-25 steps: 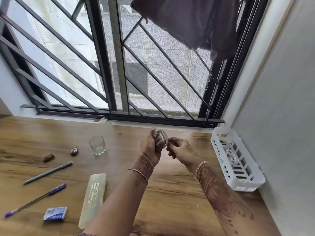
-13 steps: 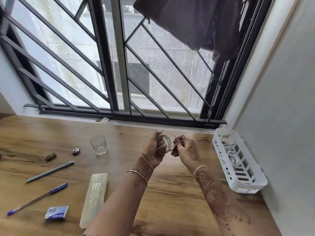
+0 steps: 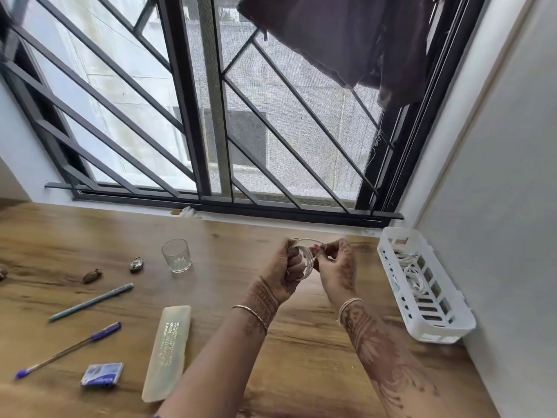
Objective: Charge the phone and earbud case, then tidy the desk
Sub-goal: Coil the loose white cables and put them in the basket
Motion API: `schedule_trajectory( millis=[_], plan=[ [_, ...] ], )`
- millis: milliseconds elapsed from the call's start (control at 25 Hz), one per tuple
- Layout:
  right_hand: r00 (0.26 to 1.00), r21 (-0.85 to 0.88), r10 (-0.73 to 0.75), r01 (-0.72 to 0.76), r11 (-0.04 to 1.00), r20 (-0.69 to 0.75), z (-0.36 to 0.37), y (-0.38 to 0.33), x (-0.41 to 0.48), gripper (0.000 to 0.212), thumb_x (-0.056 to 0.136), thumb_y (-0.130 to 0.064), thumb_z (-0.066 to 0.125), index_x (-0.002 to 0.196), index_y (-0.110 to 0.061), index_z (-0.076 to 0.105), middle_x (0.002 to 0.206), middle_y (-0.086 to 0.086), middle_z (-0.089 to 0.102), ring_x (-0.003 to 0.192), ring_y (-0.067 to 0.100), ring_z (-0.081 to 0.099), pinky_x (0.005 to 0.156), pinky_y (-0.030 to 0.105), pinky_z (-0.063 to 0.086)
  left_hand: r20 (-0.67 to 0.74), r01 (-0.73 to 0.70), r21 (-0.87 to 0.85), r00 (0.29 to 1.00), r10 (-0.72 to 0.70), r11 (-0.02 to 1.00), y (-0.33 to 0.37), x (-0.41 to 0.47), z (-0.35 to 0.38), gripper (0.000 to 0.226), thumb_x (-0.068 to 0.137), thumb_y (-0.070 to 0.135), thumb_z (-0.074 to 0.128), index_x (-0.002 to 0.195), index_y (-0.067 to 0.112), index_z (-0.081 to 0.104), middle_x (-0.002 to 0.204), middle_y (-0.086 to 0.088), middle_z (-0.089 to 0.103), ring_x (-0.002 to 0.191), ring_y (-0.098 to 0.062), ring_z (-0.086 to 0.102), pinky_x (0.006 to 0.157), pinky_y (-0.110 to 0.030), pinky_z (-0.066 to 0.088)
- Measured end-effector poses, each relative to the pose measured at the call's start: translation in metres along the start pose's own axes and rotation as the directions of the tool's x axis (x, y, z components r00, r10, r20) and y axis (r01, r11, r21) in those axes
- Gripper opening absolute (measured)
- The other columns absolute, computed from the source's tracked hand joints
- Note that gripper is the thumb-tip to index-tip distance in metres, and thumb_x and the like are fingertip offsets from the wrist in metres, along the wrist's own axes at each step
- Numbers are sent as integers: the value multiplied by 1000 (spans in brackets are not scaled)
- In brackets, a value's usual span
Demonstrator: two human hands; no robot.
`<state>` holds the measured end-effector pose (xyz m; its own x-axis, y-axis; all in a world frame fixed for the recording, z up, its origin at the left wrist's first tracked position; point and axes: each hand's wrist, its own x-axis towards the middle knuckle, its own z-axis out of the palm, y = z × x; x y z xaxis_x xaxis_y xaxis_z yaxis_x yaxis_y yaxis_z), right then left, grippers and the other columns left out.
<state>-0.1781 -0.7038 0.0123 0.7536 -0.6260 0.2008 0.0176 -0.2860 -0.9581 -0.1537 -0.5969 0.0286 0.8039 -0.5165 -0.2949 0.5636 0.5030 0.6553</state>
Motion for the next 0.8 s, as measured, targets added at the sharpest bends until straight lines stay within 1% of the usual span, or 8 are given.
schedule_trajectory(
  millis=[120, 200, 320, 400, 480, 600, 720, 800],
  plan=[
    [982, 256, 175, -186, 948, 67, 2, 4, -1, 29, 82, -1, 70, 70, -15, 48, 74, 9, 58, 59, 14, 58, 54, 27, 54, -49, -32, 43, 998, 34, 999, -3, -2, 3, 50, 94, 24, 37, 44, 24, 30, 35, 9, 19, 24, -4, 16, 25, -13, 9],
    [951, 407, 275, -310, 859, 142, 0, 5, -2, 27, 84, 3, 66, 72, -13, 48, 71, 9, 58, 57, 16, 59, 54, 26, 56, -106, -68, 71, 992, 75, 995, -5, -2, 7, 45, 95, 23, 40, 51, 23, 29, 36, 9, 21, 25, -3, 18, 26, -14, 10],
    [906, 520, 337, -424, 742, 256, -2, 4, -5, 24, 85, 5, 63, 75, -11, 48, 70, 9, 60, 52, 13, 64, 53, 24, 57, -249, -122, 136, 956, 153, 983, -5, 1, 7, 39, 92, 21, 51, 56, 19, 37, 39, 7, 33, 26, -5, 28, 27, -11, 19],
    [888, 556, 346, -460, 692, 304, -3, 6, -7, 20, 85, 5, 63, 77, -9, 50, 71, 10, 62, 52, 12, 65, 53, 23, 56, -333, -159, 185, 918, 214, 970, -6, 4, 4, 36, 90, 19, 57, 57, 16, 44, 41, 6, 39, 26, -7, 36, 31, -12, 27],
    [872, 578, 348, -489, 653, 344, -4, 7, -7, 16, 84, 4, 63, 80, -7, 53, 73, 12, 64, 56, 14, 67, 55, 24, 57, -359, -206, 253, 888, 289, 945, -8, 6, 2, 36, 91, 20, 59, 58, 15, 46, 39, 6, 41, 27, -7, 38, 37, -16, 29],
    [859, 543, 332, -506, 670, 390, -3, 9, -7, 10, 85, -5, 66, 82, -7, 57, 79, 15, 65, 63, 20, 67, 64, 28, 59, -387, -231, 340, 849, 359, 912, -12, 7, -1, 39, 94, 29, 57, 58, 16, 47, 37, 10, 43, 29, -3, 39, 39, -18, 32],
    [833, 524, 334, -541, 658, 441, 0, 5, -11, 13, 91, -11, 60, 78, -8, 59, 68, 10, 69, 60, 19, 69, 61, 27, 59, -397, -216, 414, 831, 389, 884, -16, 8, -2, 42, 93, 42, 54, 60, 18, 49, 47, 8, 48, 36, -2, 44, 47, -22, 37],
    [804, 492, 332, -572, 656, 493, 0, -1, -14, 17, 94, -16, 55, 81, -9, 64, 65, 6, 72, 59, 15, 69, 62, 25, 58, -398, -203, 470, 820, 411, 859, -18, 9, -5, 44, 93, 49, 51, 62, 17, 53, 54, 5, 52, 45, -7, 50, 52, -24, 41]
  ],
)
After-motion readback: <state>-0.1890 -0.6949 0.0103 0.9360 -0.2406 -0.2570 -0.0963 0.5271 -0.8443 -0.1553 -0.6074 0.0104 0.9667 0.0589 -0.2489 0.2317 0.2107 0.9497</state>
